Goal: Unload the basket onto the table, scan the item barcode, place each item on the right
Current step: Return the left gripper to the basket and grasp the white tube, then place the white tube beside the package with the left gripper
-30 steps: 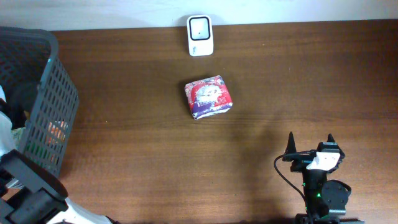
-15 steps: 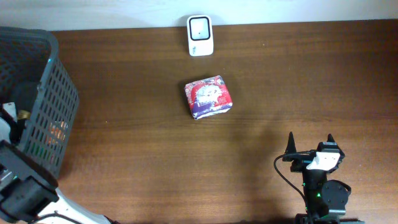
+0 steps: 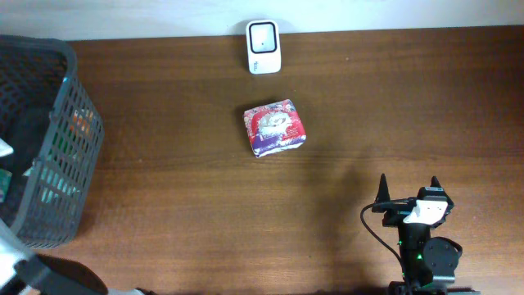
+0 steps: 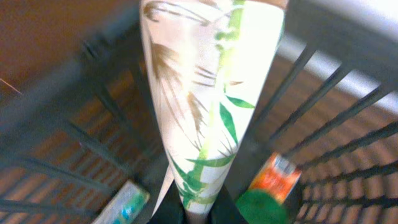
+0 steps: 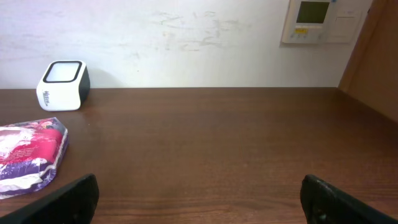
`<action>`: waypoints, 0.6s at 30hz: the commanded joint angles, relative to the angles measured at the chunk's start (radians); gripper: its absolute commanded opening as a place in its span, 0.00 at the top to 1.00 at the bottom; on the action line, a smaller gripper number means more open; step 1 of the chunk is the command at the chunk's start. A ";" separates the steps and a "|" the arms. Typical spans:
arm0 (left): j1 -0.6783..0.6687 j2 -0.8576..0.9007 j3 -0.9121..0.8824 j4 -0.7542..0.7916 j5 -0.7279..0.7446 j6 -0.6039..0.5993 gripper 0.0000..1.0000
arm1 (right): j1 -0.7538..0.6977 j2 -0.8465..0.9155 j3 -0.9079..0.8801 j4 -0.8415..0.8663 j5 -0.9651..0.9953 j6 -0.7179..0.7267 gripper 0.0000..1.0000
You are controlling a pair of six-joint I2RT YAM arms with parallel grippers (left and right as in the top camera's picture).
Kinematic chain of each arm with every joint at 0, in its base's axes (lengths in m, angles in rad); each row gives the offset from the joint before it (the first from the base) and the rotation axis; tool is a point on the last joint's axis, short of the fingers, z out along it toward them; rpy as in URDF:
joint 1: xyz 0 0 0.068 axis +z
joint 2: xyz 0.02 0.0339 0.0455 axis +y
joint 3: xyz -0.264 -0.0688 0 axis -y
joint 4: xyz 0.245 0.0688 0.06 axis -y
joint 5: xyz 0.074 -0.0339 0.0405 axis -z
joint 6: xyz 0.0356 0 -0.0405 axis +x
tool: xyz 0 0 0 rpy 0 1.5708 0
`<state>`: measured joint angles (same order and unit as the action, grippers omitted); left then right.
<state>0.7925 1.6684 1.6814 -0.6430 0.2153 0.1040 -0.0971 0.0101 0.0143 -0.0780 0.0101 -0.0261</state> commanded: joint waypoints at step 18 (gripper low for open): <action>-0.626 -0.330 0.019 -0.093 0.285 -0.288 1.00 | 0.006 -0.006 -0.009 -0.002 0.002 0.008 0.01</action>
<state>0.2745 1.3334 1.6806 -0.7151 0.6312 -0.2512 -0.0971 0.0101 0.0143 -0.0784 0.0105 -0.0261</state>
